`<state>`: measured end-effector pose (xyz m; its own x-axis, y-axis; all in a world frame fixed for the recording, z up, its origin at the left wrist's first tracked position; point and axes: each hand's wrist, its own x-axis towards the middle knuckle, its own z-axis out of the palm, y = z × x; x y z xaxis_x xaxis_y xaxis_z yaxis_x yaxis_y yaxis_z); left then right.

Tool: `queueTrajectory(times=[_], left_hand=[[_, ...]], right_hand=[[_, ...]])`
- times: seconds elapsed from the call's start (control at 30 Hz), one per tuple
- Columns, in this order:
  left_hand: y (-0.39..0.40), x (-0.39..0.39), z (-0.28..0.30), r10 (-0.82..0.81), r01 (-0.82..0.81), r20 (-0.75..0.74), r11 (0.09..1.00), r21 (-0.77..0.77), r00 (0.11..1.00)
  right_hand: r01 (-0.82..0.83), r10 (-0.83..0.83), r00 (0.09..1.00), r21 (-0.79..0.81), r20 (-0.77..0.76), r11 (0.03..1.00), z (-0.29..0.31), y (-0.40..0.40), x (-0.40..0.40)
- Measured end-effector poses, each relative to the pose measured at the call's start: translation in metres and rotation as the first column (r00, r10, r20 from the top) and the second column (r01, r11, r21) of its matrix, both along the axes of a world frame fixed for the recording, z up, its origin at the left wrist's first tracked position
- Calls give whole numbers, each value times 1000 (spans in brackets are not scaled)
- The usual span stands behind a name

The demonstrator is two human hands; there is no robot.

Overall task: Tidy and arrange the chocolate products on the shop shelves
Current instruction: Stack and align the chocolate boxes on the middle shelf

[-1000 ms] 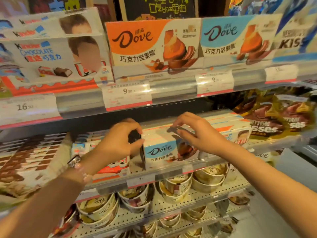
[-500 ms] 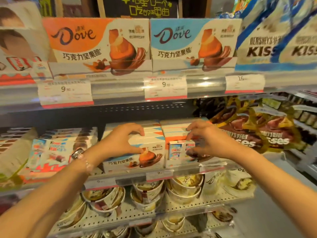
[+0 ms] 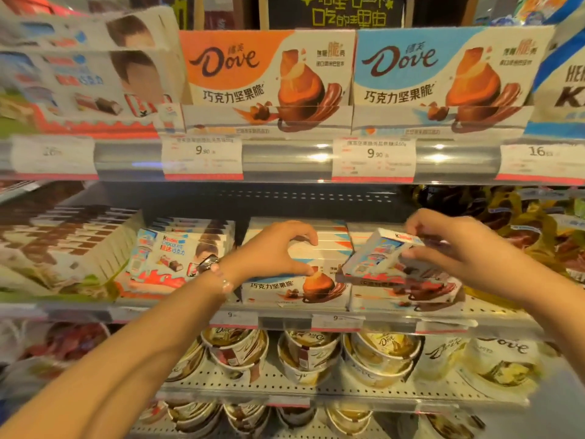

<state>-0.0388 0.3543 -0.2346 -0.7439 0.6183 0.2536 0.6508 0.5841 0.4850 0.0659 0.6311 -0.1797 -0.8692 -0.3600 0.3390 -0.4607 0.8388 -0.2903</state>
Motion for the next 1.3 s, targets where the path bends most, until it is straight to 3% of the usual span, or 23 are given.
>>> queueTrajectory(times=[0.17,0.23,0.33,0.43,0.53,0.83,1.03,1.2,1.23,1.3], left_hand=[[-22,-5,8,-95,98,30,988,-118,995],[-53,-6,16,-67,67,4,991,-114,998],[-117,-12,21,117,-128,-122,988,-91,986],[-164,-17,14,304,-364,-222,873,-324,927],[-178,-17,-2,352,-452,-286,748,-487,891],[-197,-12,-17,283,-448,-423,816,-366,861],[-209,4,-18,134,-376,-509,832,-408,850],[-212,12,-16,118,-285,-388,868,-407,914],[-213,12,-14,108,-274,-381,868,-414,918],[-215,13,-13,94,-255,-367,871,-419,926]], right_hand=[[-100,101,995,-176,-4,979,12,-50,2],[-104,103,995,-226,-16,969,12,-71,-2],[-91,86,996,-270,-28,959,15,-103,-13],[-73,67,997,-260,-34,963,15,-141,-27],[-42,29,997,-199,-65,979,16,-179,-43],[39,-53,958,-54,-283,998,7,-259,-64],[87,-134,899,-130,-416,988,3,-282,-76],[204,-239,929,-149,-282,968,1,-300,-94],[232,-254,941,-119,-223,965,0,-302,-98],[293,-295,955,45,42,955,1,-310,-104]])
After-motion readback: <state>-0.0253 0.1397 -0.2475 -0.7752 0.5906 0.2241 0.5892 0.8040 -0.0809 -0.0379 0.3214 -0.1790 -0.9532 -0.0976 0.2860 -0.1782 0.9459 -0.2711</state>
